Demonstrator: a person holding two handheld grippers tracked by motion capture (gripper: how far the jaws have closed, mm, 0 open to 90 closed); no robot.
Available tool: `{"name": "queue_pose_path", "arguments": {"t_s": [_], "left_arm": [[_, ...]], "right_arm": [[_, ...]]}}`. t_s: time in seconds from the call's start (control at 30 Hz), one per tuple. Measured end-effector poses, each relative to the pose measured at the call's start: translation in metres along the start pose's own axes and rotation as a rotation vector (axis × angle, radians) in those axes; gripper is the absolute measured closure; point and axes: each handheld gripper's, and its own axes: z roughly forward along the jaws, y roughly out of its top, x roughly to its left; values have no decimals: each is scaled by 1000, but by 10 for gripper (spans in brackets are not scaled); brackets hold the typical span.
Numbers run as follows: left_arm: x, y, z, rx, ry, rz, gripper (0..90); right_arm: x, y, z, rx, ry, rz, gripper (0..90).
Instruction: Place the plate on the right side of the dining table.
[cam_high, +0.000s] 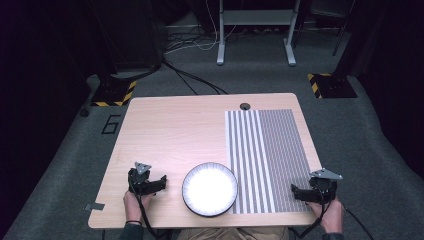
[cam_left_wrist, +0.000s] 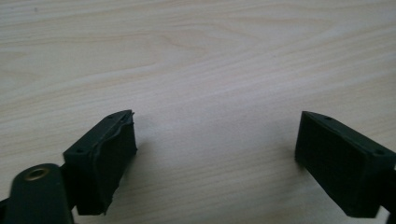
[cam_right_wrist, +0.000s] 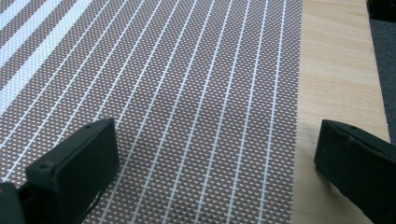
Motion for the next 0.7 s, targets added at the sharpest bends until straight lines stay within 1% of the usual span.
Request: {"name": "queue_pose_path", "arguments": {"t_s": [0.03, 0.07, 0.1, 0.13, 0.17, 0.2, 0.23, 0.27, 0.3, 0.33, 0.4, 0.47, 0.5, 0.53, 0.57, 0.6, 0.7], "left_arm": [[-1, -1, 0, -4, -11, 5, 91], [-2, -1, 1, -8, -12, 7, 73], [-2, -1, 1, -7, -21, 11, 68], [-2, -1, 1, -7, -21, 11, 54], [-3, -1, 0, -16, -62, 7, 43], [-5, -1, 0, -13, -84, 18, 34], [-7, -1, 0, -13, -95, 24, 22], [-7, -1, 0, -13, -95, 24, 11], [-10, -2, 0, -30, -116, 30, 6], [-10, -3, -2, -35, -128, 34, 4], [-9, -3, -3, -48, -148, 27, 1], [-9, -3, -3, -49, -151, 27, 1], [-9, -4, -4, -49, -155, 30, 1], [-10, -4, -4, -53, -164, 35, 1], [-11, -5, -4, -59, -164, 35, 1], [-11, -5, -5, -59, -174, 43, 1], [-14, -5, -5, -63, -190, 55, 1]], "right_arm": [[0, 1, 0, 9, -3, 2, 0], [0, 2, 0, 17, -6, 5, 0], [1, 2, 0, 20, -8, 6, 0], [1, 2, 0, 19, -8, 6, 0], [1, 2, 0, 21, -7, 4, 0], [1, 3, 0, 22, -9, 5, 0], [1, 3, 0, 22, -10, 1, 0], [1, 3, 0, 23, -10, -3, 0], [2, 3, 0, 22, -4, -3, 0], [2, 4, 0, 25, 0, -2, 0], [3, 4, 0, 25, 11, 1, 0], [5, 4, -1, 18, 13, 2, 0], [7, 5, -2, 8, 28, 3, 0], [9, 6, -3, 3, 29, 3, 0], [11, 7, -4, 2, 40, -2, 0], [13, 8, -4, -1, 53, -7, 0], [19, 12, -6, -5, 67, -17, 0]]}}
